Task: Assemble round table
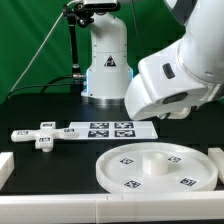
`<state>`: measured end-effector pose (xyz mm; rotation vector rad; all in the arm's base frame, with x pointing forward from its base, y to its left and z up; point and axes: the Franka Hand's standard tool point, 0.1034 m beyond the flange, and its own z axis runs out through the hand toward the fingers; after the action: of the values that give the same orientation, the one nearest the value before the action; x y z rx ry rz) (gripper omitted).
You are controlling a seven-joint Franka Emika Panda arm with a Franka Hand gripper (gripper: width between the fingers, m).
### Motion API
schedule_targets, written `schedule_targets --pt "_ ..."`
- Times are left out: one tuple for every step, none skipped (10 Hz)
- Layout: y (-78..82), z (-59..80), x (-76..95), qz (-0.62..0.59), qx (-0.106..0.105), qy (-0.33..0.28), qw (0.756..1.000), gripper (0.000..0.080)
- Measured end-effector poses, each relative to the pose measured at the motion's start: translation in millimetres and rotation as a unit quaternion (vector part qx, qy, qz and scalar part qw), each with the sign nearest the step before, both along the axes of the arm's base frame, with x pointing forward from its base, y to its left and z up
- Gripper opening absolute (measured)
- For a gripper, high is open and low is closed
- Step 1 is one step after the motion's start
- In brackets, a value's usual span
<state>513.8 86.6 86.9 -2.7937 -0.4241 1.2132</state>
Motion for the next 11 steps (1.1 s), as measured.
schedule_targets --pt "-0.3 -0.3 2.0 -0.001 0.001 -0.007 1.0 0.041" --pt "0.2 -2.9 9.2 -0.002 0.005 -0.031 1.0 0.041" --pt "-1.0 -6.0 19.2 0.0 0.023 -0.078 0.997 0.041" --pt "-6.3 1.9 22.0 -0.003 0.029 -0.102 0.994 0.041" --pt "-11.7 10.3 25.7 -0.007 0.03 -0.112 0.993 0.041" --pt "-13.7 12.8 39.8 -0.014 0.033 -0.161 0.986 0.041" --pt "-15.4 12.2 41.1 -0.016 0.035 -0.2 0.979 0.041" --pt "-16.3 11.2 36.0 -0.016 0.035 -0.211 0.977 0.041" --pt "-16.9 9.8 44.1 -0.018 0.039 -0.249 0.967 0.041" --pt "-18.1 9.3 45.4 -0.02 0.04 -0.276 0.96 0.041" --pt "-20.1 12.5 50.1 -0.025 0.042 -0.313 0.949 0.041"
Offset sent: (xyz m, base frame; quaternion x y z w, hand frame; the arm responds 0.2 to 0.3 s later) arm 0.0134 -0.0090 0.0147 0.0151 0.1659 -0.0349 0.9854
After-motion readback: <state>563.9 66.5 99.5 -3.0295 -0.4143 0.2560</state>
